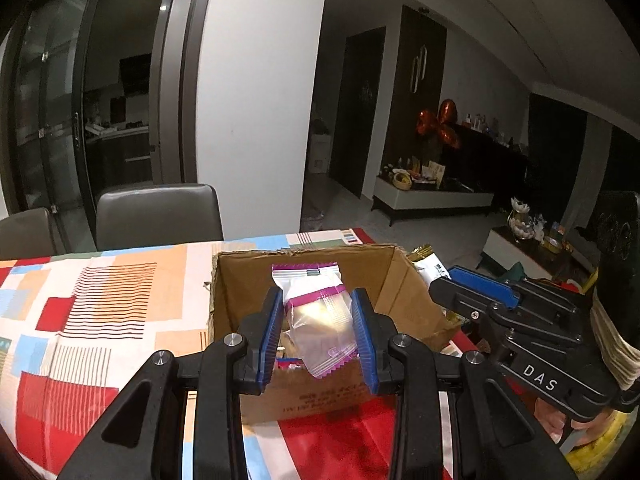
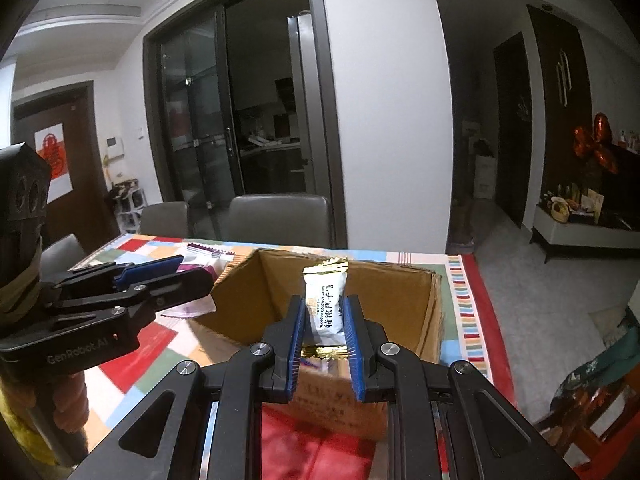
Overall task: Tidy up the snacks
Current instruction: 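Carry both snacks into the box and open both tools to release them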
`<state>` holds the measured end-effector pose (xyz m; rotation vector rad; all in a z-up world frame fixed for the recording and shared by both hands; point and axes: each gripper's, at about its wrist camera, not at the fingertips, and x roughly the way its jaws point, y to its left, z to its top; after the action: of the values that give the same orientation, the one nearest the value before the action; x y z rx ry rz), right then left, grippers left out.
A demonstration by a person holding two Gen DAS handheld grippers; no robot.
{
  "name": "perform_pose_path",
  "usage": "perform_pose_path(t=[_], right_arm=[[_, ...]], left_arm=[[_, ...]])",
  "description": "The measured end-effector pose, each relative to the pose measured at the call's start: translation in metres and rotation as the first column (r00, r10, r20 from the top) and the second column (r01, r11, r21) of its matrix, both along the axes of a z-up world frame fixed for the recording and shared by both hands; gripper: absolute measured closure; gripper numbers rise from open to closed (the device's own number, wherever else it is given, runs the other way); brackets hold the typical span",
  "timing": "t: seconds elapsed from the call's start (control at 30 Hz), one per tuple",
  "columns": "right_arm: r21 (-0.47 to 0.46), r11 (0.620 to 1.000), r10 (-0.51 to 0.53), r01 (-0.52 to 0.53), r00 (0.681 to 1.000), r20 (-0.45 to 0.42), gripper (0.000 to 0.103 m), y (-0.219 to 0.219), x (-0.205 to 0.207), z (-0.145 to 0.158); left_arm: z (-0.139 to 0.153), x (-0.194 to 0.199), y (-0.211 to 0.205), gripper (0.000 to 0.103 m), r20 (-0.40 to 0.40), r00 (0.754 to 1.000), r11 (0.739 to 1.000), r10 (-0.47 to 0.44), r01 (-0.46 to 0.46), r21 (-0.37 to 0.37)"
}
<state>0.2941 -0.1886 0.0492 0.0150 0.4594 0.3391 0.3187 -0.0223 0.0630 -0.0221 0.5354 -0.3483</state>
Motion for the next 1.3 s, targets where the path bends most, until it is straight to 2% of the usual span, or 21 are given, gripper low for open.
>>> perform_pose_path(t=[0.3, 0.4, 0.47, 0.5, 0.53, 0.83, 0.9, 1.0, 1.3], right_arm=[[-0.010, 0.999, -0.032, 0.032, 0.998, -0.051, 0.082, -0.003, 0.031, -0.011], [-0.010, 0.999, -0.049, 0.048, 0.997, -0.064, 0.081, -0.006, 0.037, -0.013], [-0.015, 0.998, -0.055, 0.054, 0.996, -0.074, 0.073, -0.007, 0.039, -0.014], [-0.017, 0.998, -0.056, 0.055, 0.995, -0.078, 0.060, -0.006, 0.039, -0.013], [-0.019, 0.998, -0.064, 0.063, 0.995, -0.072, 0.056, -0.006, 0.036, -0.012], [-0.041, 0.998, -0.053, 0.052, 0.998, -0.029, 0.056, 0.000, -0.002, -0.004], [-0.039, 0.998, -0.048, 0.046, 0.998, -0.030, 0.056, 0.001, -0.012, -0.003], [-0.041, 0.998, -0.038, 0.037, 0.999, -0.032, 0.048, 0.004, -0.029, -0.003], [-0.036, 0.999, 0.015, -0.016, 0.999, -0.040, 0.048, 0.014, -0.073, -0.009]], left_arm=[[-0.017, 0.046, -0.010, 0.068, -0.072, 0.997, 1.000, -0.013, 0.015, 0.015], [-0.022, 0.054, -0.015, 0.062, -0.088, 0.996, 0.999, 0.005, -0.001, 0.038], [-0.022, 0.055, -0.015, 0.053, -0.085, 0.996, 0.999, 0.006, -0.002, 0.046], [-0.021, 0.052, -0.016, 0.051, -0.072, 0.997, 0.998, 0.014, -0.009, 0.061], [-0.021, 0.051, -0.016, 0.046, -0.067, 0.998, 0.997, 0.018, -0.014, 0.072], [-0.010, 0.002, -0.006, 0.038, -0.017, 0.999, 0.997, 0.031, -0.030, 0.070], [-0.008, -0.011, -0.002, 0.038, -0.011, 0.999, 0.997, 0.030, -0.030, 0.069], [-0.008, -0.030, 0.002, 0.038, -0.002, 1.000, 0.997, 0.031, -0.031, 0.071], [-0.011, -0.077, 0.009, 0.038, 0.006, 0.999, 0.996, 0.032, -0.033, 0.080]])
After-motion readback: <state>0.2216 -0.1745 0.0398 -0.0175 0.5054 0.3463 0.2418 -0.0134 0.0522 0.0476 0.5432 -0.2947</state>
